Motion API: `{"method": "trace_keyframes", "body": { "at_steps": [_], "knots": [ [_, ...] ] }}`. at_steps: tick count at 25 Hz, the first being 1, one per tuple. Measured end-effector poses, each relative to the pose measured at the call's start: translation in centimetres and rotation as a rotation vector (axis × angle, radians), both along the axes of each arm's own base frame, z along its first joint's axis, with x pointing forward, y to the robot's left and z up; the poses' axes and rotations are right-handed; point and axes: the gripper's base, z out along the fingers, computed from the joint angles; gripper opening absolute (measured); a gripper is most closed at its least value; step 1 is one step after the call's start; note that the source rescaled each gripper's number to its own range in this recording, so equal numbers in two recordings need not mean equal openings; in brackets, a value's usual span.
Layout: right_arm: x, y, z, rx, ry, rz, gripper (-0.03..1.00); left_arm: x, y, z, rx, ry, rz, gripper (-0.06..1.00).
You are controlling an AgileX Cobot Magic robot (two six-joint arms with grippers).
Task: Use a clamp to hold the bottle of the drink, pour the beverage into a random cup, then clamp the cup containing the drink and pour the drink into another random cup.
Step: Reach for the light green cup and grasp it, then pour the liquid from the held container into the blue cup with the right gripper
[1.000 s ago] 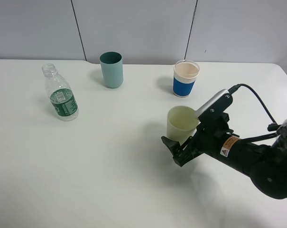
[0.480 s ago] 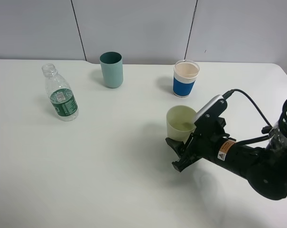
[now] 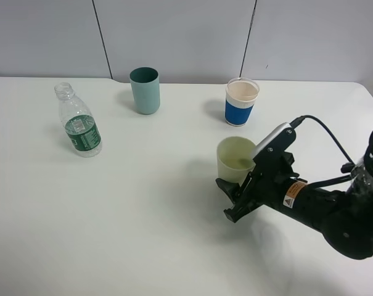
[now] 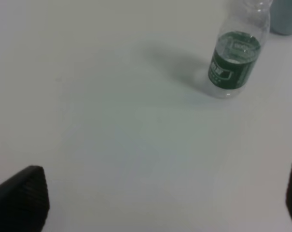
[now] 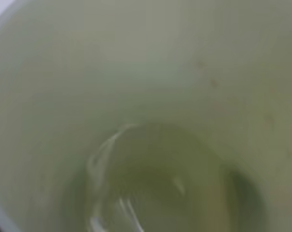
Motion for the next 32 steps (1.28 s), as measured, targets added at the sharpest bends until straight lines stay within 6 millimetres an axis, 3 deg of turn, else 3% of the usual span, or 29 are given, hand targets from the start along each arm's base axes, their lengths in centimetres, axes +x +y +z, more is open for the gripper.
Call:
{"method": "trace_keyframes", "body": {
  "at_steps": [9, 18, 32],
  "knots": [
    [0.9, -0.7, 4.7, 0.138, -0.144, -0.138, 0.03, 0.0, 0.0, 0.0, 0.0, 0.0, 0.0, 1.0],
    [1.6, -1.8, 8.3, 0.213, -0.14, -0.316, 0.03, 0.0, 0.0, 0.0, 0.0, 0.0, 0.0, 1.0],
    [7.1, -3.2, 11.3, 0.21, 0.026, -0.432, 0.03, 0.0, 0.0, 0.0, 0.0, 0.0, 0.0, 1.0]
  ]
}}
